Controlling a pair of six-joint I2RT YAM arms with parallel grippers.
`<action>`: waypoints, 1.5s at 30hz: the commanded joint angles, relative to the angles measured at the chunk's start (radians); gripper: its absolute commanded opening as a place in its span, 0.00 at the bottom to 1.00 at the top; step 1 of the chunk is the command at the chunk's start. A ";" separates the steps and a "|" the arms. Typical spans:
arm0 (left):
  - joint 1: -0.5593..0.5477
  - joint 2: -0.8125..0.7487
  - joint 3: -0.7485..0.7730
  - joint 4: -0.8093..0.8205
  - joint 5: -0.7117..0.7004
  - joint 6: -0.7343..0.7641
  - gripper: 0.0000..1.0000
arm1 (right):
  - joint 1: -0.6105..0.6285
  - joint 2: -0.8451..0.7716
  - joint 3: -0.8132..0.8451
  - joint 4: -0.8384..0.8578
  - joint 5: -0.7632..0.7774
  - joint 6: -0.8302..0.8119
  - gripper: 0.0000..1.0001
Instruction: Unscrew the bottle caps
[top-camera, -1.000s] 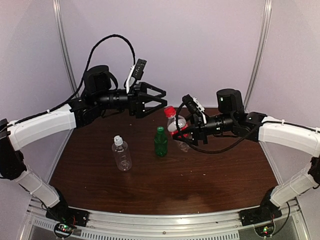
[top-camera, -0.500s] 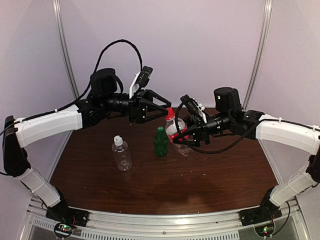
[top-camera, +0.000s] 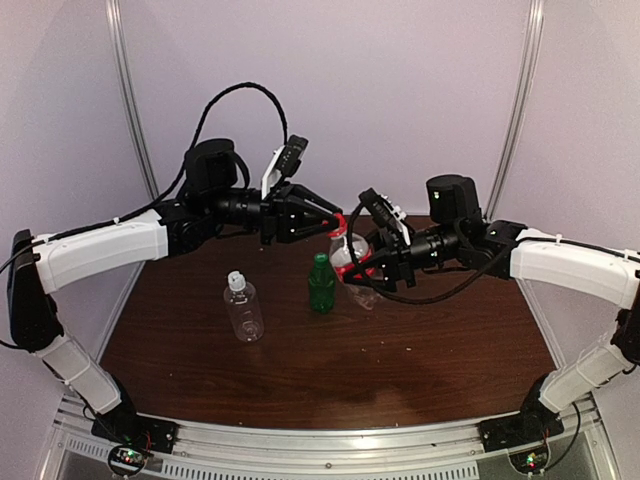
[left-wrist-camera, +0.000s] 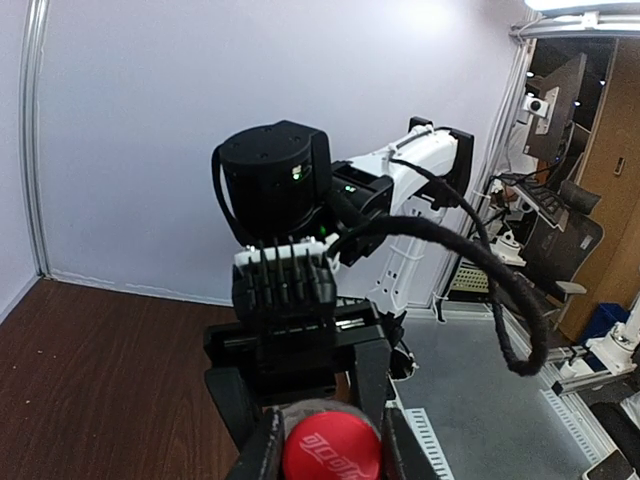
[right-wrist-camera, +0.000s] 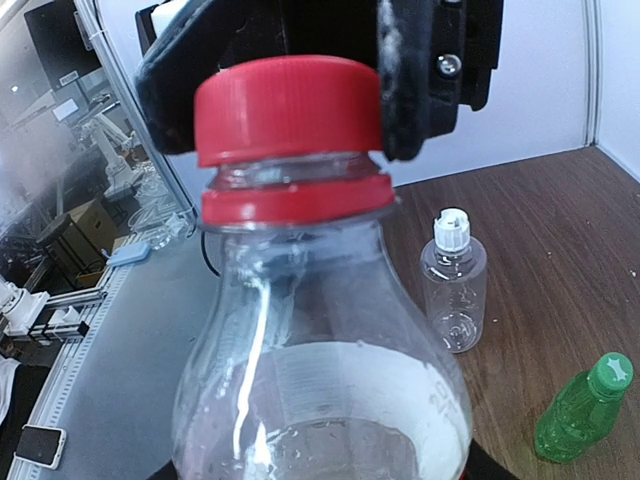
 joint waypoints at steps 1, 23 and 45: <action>-0.011 0.007 0.049 -0.036 -0.161 -0.021 0.18 | -0.002 -0.011 0.034 -0.004 0.218 0.001 0.49; -0.043 0.001 0.113 -0.173 -0.571 -0.157 0.44 | 0.000 -0.037 -0.019 0.042 0.511 0.028 0.47; 0.020 -0.095 0.012 -0.033 -0.030 0.106 0.87 | 0.002 -0.016 0.020 0.000 0.005 -0.045 0.51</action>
